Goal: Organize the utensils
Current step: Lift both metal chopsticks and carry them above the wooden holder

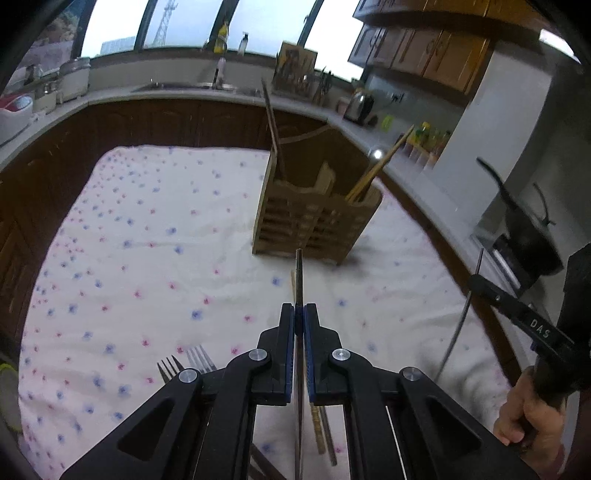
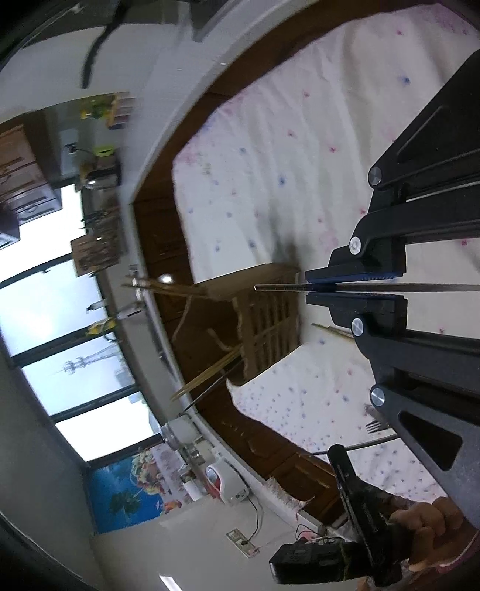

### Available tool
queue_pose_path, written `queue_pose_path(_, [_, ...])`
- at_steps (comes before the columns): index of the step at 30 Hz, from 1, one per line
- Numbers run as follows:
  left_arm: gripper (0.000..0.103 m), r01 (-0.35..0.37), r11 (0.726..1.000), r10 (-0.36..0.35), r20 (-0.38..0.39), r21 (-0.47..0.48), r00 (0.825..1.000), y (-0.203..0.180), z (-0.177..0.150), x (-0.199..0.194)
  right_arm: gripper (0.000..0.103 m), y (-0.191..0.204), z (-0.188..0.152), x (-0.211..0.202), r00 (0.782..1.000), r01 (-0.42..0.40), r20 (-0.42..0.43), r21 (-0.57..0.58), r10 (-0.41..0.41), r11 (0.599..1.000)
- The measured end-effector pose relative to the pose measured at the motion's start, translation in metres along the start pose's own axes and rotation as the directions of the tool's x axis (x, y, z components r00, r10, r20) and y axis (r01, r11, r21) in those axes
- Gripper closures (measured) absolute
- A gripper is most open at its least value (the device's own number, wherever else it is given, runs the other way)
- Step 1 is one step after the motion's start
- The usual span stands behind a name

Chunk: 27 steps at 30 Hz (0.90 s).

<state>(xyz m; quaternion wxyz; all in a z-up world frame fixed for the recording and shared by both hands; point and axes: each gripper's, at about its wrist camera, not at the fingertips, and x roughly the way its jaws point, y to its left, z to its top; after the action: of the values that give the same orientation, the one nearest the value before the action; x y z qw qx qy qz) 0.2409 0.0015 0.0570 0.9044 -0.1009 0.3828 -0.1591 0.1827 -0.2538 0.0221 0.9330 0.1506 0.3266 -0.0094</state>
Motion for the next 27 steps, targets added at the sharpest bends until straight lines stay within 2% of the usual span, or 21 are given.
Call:
queue_pose_path(8, [0.100,0.007,1.000,-0.007,0.078,-0.002,0.997,-0.001,-0.009,-0.046,0.098,0.008,0.005,-0.019,0.999,-0.012,0.050,-0.014,0.012,1.000])
queue_pose_path(20, [0.100,-0.015,1.000,0.015,0.103,0.003,0.995,-0.005,-0.005,-0.050,0.098,0.009,0.008,-0.029,0.990,-0.048,0.135,-0.011,0.049,0.999])
queue_pose_path(27, [0.100,-0.030,0.999,0.028,0.127,0.016,0.991,-0.007,-0.002,-0.056,0.098,0.007,0.012,-0.025,0.986,-0.060,0.154,-0.004,0.060,0.998])
